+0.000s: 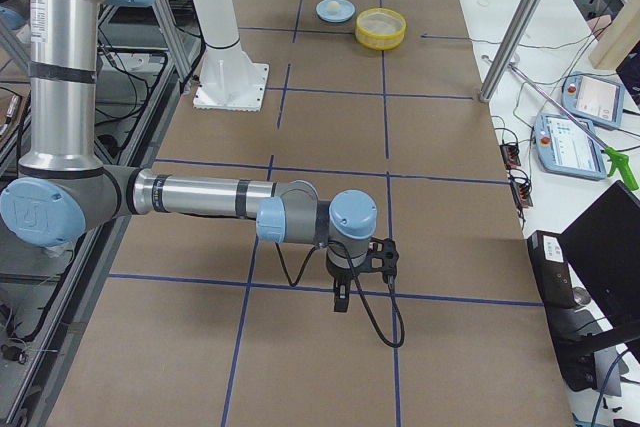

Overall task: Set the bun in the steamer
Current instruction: 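Move the left gripper down over the white bun on the blue plate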

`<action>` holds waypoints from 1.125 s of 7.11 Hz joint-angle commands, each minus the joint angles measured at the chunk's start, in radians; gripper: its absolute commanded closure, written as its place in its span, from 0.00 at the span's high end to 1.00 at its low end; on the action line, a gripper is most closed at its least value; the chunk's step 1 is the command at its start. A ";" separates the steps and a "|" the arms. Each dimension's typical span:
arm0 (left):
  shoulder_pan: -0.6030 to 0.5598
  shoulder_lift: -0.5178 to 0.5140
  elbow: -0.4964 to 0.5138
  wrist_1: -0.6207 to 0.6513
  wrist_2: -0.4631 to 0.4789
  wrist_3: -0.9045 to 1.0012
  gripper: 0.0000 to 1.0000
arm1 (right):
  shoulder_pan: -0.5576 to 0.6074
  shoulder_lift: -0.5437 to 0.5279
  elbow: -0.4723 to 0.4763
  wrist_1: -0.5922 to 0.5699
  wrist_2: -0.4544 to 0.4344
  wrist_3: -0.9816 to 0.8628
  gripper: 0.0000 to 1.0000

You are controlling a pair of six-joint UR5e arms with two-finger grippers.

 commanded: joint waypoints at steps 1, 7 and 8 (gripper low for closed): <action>0.014 -0.002 0.012 -0.138 0.000 0.003 1.00 | 0.000 0.000 0.000 0.000 0.000 0.000 1.00; 0.590 0.136 -0.010 -0.863 0.170 -0.959 0.99 | 0.000 0.000 0.000 0.000 0.000 0.000 1.00; 0.681 0.134 -0.007 -0.879 0.200 -1.091 0.99 | 0.000 0.000 0.000 0.000 0.000 0.000 1.00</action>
